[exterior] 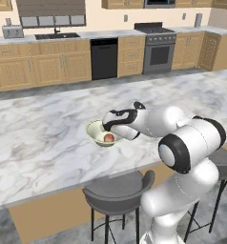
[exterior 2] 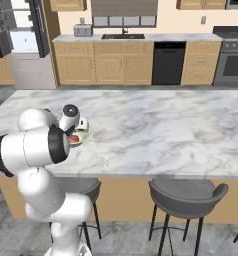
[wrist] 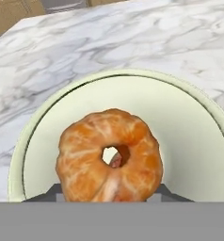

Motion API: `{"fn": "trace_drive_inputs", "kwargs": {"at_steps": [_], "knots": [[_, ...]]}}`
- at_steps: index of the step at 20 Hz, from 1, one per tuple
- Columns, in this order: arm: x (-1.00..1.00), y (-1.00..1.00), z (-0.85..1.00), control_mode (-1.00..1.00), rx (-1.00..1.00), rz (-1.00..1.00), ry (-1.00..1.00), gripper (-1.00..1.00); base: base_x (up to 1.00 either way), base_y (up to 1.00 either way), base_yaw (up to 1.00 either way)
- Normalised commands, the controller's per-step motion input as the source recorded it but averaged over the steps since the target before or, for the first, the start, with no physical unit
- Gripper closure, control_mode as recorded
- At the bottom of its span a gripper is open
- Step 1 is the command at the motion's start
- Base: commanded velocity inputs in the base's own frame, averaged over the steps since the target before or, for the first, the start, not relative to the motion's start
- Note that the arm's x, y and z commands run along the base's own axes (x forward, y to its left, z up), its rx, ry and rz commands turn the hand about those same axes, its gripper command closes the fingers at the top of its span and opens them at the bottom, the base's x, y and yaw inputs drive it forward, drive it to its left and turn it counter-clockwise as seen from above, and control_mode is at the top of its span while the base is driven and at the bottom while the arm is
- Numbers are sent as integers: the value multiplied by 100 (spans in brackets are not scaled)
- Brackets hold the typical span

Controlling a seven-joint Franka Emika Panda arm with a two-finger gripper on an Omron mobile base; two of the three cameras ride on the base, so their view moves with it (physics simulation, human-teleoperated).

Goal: Retrieve the peach and tangerine from the fridge and place them into the bowl on the dining table.

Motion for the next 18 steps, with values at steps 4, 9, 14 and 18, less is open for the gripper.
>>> {"fn": "trace_drive_inputs", "kwargs": {"at_steps": [4, 9, 14, 18], "knots": [[37, 15, -32, -100, 0, 0, 10, 100, 0, 0, 0], [44, 1, -25, -100, 0, 0, 13, 100, 0, 0, 0], [43, 0, -23, -100, 0, 0, 14, 100, 0, 0, 0], [45, 11, -22, -100, 0, 0, 15, 100, 0, 0, 0]]}}
